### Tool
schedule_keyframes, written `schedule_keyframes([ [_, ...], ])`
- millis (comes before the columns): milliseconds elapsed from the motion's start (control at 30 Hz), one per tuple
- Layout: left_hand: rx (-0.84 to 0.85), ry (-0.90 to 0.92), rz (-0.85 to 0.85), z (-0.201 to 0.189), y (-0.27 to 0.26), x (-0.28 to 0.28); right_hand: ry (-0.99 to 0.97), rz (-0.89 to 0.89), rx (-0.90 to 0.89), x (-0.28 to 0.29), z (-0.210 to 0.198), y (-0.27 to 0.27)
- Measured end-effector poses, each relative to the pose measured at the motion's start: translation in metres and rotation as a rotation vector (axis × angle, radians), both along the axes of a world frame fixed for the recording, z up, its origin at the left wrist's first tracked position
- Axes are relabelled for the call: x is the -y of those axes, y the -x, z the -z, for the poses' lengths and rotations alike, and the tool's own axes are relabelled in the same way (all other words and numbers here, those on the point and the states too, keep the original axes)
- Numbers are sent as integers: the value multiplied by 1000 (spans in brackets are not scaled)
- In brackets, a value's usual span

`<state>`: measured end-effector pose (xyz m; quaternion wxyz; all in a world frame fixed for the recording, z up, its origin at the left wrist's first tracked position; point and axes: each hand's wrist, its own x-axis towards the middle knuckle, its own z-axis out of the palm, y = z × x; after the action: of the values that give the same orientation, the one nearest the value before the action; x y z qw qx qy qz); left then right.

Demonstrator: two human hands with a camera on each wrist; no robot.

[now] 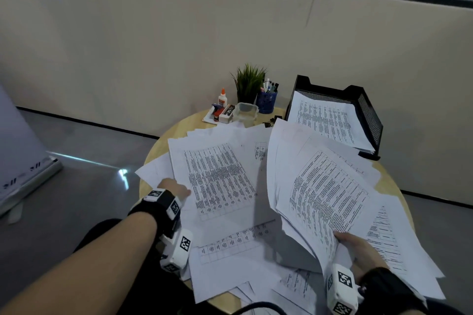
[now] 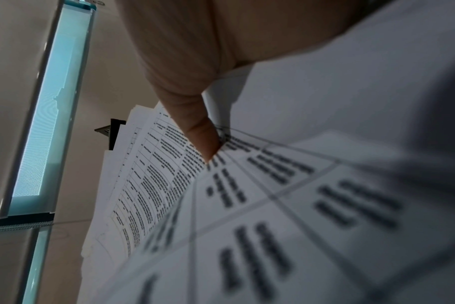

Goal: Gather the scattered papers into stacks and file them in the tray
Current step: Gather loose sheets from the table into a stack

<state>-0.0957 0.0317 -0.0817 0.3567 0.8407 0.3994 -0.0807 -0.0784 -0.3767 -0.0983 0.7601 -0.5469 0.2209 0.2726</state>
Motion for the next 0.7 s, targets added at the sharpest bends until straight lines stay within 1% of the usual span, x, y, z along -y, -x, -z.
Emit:
schedule_keyframes([
  [67,-4,-6,-25,-1,3,-3,2,4,-5,-1,0,0],
  [100,5,-1,-67,-2,5,-2,2,5,-7,-1,0,1],
  [133,19,-17,-106,-3,7,0,-12,4,-8,-2,-1,1],
  [167,16,-53,-108,-3,8,3,-20,-1,-5,-2,-3,2],
  [200,-14,-103,-58,-5,10,7,-38,-3,-3,-2,-3,3],
  [267,-51,-196,127,-3,9,17,-46,1,-1,-2,-4,3],
  [367,-10,-209,433,3,12,43,-9,27,-5,-3,-2,3],
  [433,-20,-256,597,8,17,60,32,25,3,-2,2,3],
  [567,-86,-369,763,3,20,79,-47,38,-13,-2,-1,5],
  [633,-137,-383,840,4,20,84,-71,22,-2,-1,-1,4],
  [700,-163,-393,872,5,21,90,-85,2,9,-3,-5,5],
])
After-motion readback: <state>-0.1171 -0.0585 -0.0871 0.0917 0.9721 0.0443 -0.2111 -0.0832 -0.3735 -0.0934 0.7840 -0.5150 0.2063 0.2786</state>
